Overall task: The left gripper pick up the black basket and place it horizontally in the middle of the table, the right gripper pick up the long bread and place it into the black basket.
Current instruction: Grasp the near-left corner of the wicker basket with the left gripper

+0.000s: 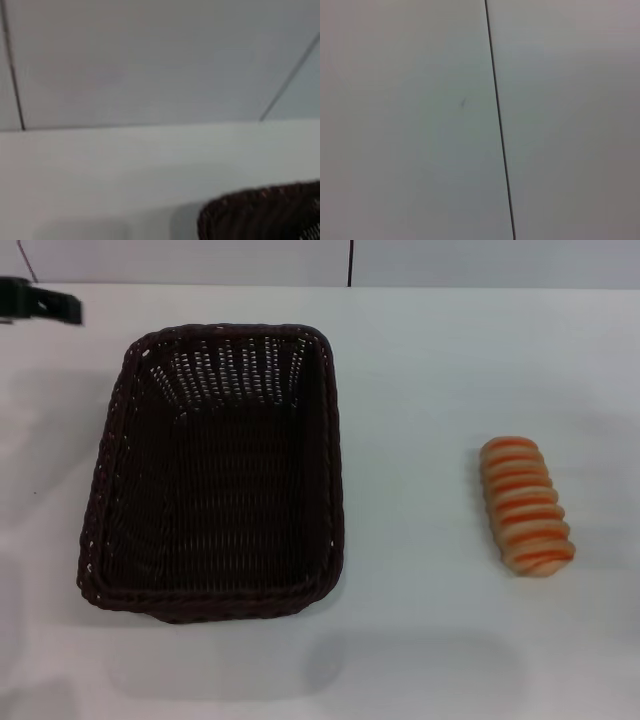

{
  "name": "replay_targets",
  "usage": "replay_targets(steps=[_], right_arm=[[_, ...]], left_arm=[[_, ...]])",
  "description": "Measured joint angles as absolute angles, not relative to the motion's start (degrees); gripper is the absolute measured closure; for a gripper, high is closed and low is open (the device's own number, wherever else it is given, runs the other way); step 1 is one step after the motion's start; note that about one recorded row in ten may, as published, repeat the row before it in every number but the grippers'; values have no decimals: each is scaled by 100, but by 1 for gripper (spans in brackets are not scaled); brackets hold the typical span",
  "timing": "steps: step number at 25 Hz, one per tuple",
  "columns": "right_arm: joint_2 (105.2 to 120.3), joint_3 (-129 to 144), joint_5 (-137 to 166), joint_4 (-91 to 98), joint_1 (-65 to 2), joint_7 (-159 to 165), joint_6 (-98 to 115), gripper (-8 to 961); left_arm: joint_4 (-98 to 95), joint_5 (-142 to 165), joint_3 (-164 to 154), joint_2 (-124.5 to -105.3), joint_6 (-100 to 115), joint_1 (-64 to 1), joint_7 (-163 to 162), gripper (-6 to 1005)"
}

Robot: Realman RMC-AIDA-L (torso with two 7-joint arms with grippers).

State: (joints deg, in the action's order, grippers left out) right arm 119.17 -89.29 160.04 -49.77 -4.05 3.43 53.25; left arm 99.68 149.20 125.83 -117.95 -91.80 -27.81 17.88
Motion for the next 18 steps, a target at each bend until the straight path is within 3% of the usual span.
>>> replay_targets(steps=[18], right_arm=[[11900,-8949,16004,-4925,-527,343,5324,176]], left_arm=[[9171,15573,11472,-11795,-9668,-3099,1254,177]])
